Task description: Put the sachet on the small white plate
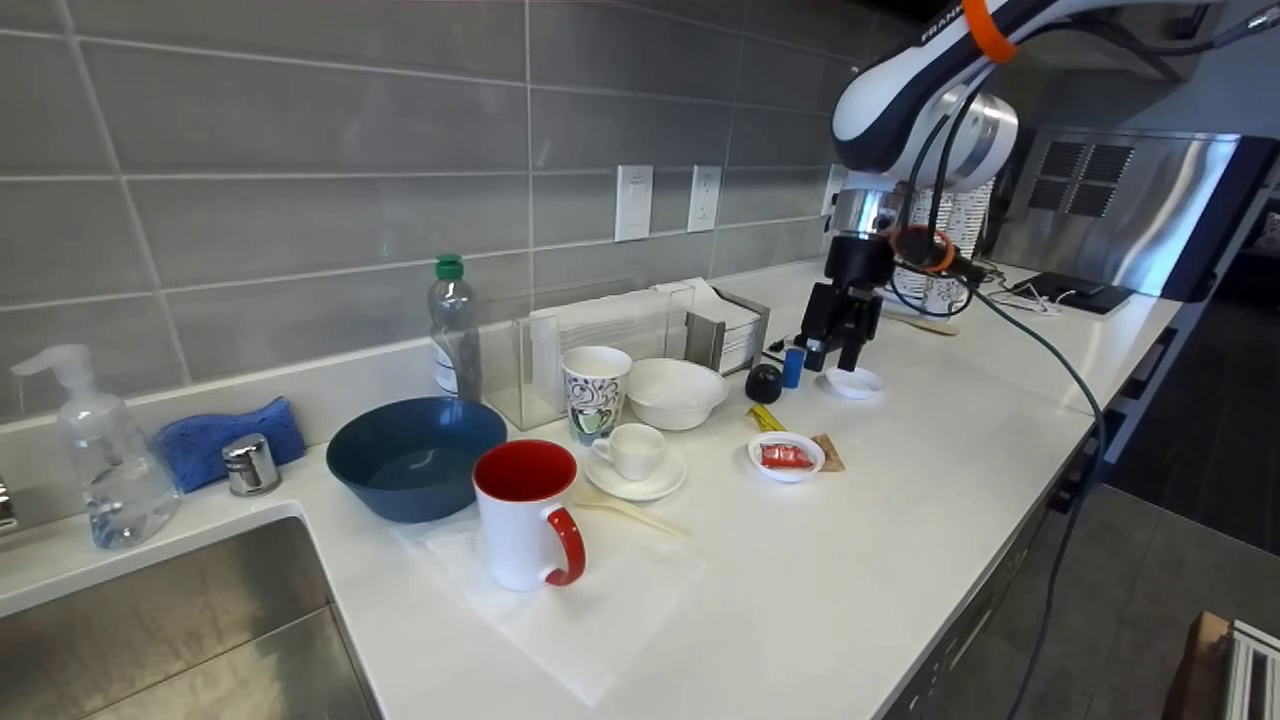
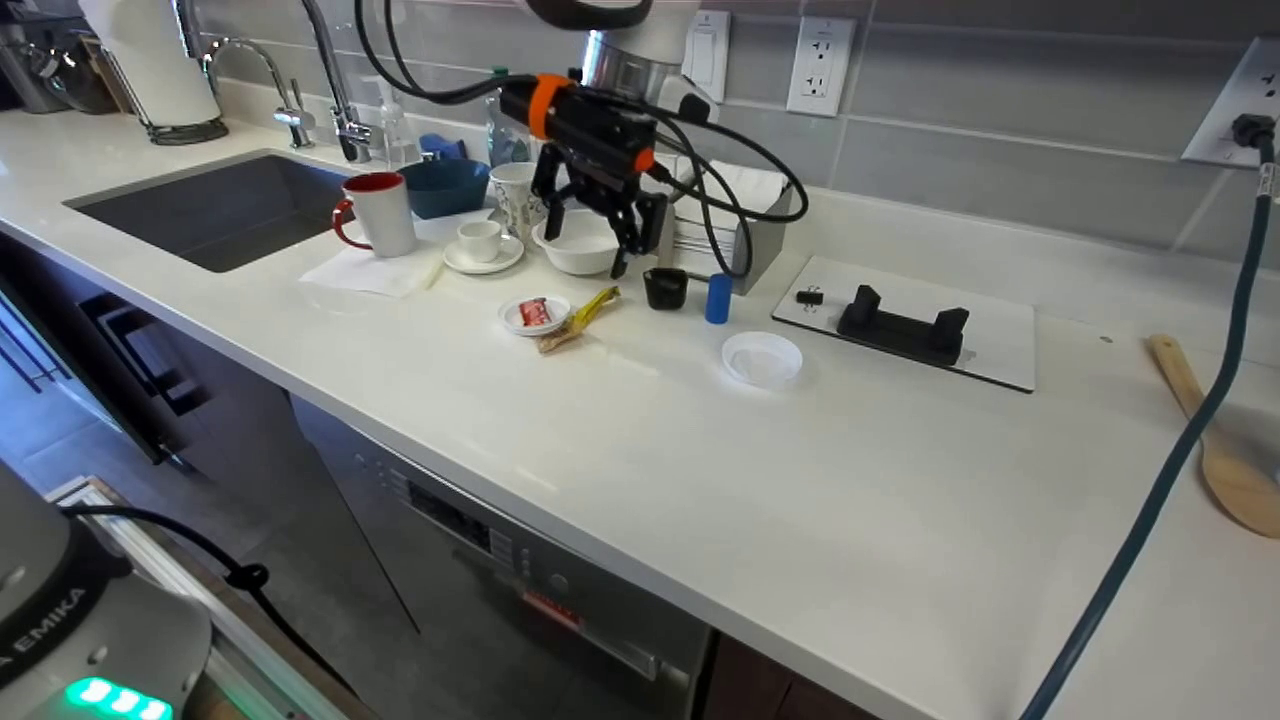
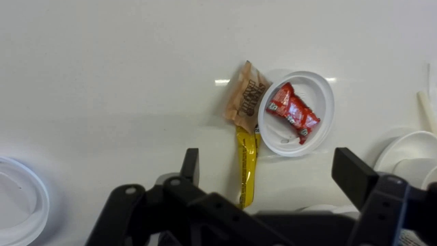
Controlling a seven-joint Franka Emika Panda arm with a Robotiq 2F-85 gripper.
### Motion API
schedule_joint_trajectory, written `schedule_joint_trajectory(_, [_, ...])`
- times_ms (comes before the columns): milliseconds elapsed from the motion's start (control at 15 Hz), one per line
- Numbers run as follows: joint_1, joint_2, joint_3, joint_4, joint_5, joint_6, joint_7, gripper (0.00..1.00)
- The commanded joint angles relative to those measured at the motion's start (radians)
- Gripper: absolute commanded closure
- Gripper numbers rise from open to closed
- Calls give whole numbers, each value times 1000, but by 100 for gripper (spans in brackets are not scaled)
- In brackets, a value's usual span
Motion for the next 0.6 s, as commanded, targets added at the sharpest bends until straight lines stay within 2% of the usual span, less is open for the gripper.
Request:
schedule_joint_trajectory(0, [-32, 12, 31, 10, -5, 1, 2, 0])
schedule_joint_trajectory(200, [-32, 17, 34, 24, -5, 1, 2, 0])
schedule_joint_trajectory(267, [-25, 13, 36, 14, -16, 34, 17, 0])
schedule_joint_trajectory(533, [-41, 56, 43, 24, -27, -3, -32, 0])
